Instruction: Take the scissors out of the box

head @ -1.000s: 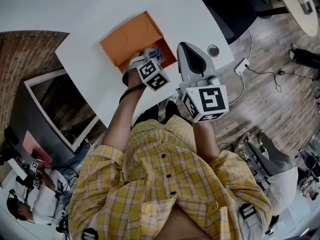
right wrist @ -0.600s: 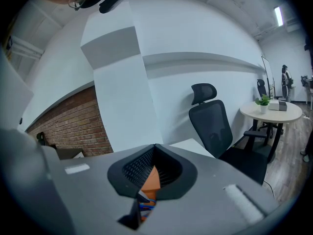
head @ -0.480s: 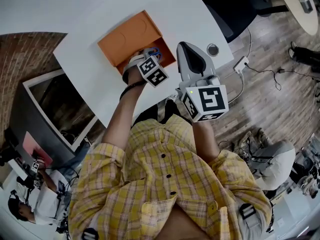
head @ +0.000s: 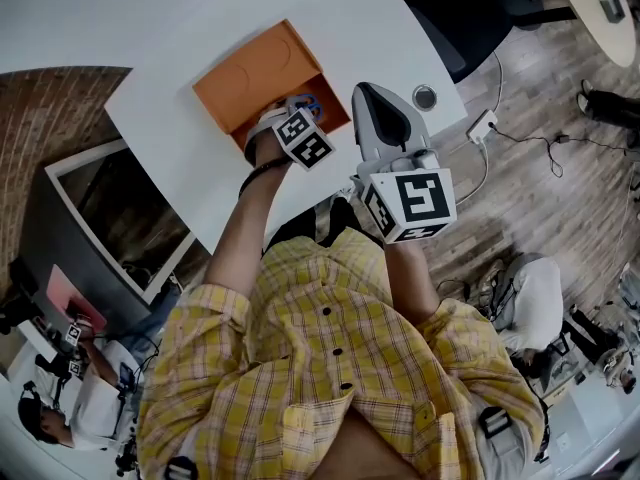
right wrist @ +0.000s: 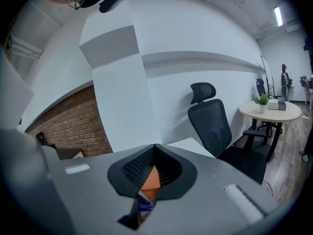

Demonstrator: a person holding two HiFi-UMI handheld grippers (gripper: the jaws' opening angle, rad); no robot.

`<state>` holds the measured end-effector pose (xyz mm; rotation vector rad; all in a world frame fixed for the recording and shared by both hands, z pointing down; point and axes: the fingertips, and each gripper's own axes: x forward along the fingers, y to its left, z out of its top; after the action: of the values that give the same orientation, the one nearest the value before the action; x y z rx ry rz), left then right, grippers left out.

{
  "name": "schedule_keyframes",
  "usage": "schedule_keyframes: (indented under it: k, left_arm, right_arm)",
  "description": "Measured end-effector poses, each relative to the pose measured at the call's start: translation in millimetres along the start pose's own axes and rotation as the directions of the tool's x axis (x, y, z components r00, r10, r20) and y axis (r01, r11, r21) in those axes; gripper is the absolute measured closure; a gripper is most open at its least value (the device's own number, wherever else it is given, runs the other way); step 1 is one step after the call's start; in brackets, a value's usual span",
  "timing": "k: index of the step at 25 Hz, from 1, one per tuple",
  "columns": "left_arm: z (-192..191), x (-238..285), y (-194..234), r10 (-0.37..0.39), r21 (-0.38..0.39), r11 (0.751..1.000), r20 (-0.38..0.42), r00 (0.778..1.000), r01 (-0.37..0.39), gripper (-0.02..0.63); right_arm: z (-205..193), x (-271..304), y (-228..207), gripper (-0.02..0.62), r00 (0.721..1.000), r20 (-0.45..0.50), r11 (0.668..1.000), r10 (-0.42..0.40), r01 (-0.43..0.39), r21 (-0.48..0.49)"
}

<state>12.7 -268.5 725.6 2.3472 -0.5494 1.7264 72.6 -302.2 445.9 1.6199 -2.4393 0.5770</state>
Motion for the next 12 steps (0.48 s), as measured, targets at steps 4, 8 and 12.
schedule_keyframes:
  k: [4, 8, 12]
  left_arm:
    - [1.6, 2.1, -0.9, -0.031, -0.005, 1.0, 0.009, 0.999, 0.031, 0.514]
    - [3.1, 0.2, 0.5, -0.022, 0.008, 1.0, 0.006, 1.0, 0.022, 0.517]
    - [4.9, -8.6, 5.7, 0.004, -0.029, 1.0, 0.028, 1.0, -0.003, 0.517]
  right_arm:
    - [-0.7, 0.3, -0.4, 0.589, 1.0, -0.001, 1.0, 0.003, -0.003, -0.003]
    - [0.5, -1.8, -1.0, 0.589, 1.0, -0.002, 1.0, 0.0, 0.0, -0.004]
    - [2.5, -5.0, -0.1, 0.589, 1.0, 0.002, 1.0, -0.002, 0.002, -0.004]
